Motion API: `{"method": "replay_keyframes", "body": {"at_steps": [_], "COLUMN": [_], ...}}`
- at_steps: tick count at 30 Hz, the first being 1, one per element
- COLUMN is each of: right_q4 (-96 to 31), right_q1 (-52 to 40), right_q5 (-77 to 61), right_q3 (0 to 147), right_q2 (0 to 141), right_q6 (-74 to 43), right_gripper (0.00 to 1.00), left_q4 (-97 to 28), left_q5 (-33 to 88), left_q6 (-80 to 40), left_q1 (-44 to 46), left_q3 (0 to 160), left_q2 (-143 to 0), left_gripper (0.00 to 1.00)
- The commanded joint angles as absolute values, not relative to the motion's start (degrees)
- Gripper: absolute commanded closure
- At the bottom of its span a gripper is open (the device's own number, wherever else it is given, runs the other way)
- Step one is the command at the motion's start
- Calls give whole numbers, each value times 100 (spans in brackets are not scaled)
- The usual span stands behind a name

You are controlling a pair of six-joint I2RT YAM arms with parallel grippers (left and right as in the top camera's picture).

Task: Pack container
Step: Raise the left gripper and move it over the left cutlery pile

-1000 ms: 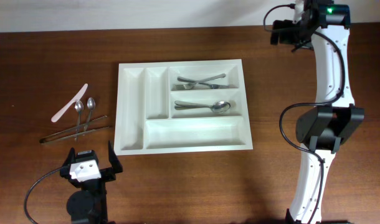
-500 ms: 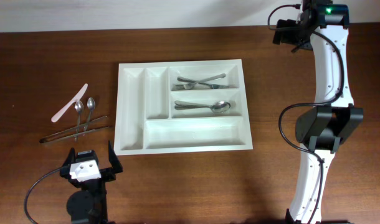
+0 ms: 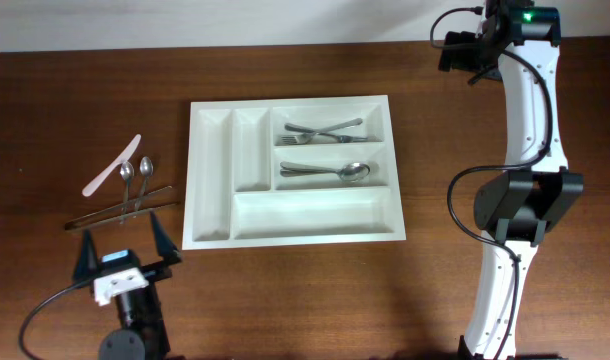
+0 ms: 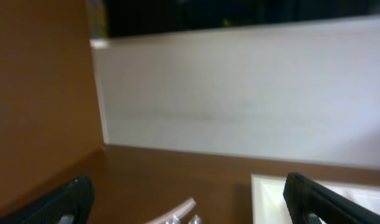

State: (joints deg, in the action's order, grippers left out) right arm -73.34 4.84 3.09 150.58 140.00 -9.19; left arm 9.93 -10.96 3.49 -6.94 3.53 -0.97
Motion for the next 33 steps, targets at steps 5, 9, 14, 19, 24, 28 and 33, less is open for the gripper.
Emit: {"method": "replay_keyframes", "body": {"at_steps": [5,9,14,19,24,28,33], "right_q4": [-7347,-7347,-7345,-7347,-7347,-7347,-7347], "right_q1": [454,454,454,454,454,454,454], "right_q5": [414,414,414,414,414,414,414], "right_q3": [15043,15043,15043,15043,15043,15043,15043], "right_q2": [14000,14000,14000,14000,14000,14000,14000], "right_q6": [-993,-993,-993,-993,-993,-993,-993], "right_gripper": [1,1,1,1,1,1,1], "left_q4": [600,-40,-1315,-2410,-3006,-3494,-4213], "left_q5": [-1979,-1872,-1472,-473,222,1343,2731], "left_q6": [462,460,462,462,440,440,440], "left_q1": [-731,-729,-729,-729,-731,-729,-729], "left_q3": [1953,3361,5450,7266,7940,7940,7940], "left_q2": [-996,-2460,-4641,-6458,-7391,-7734,-7994], "left_gripper": [1,1,1,1,1,1,1]}}
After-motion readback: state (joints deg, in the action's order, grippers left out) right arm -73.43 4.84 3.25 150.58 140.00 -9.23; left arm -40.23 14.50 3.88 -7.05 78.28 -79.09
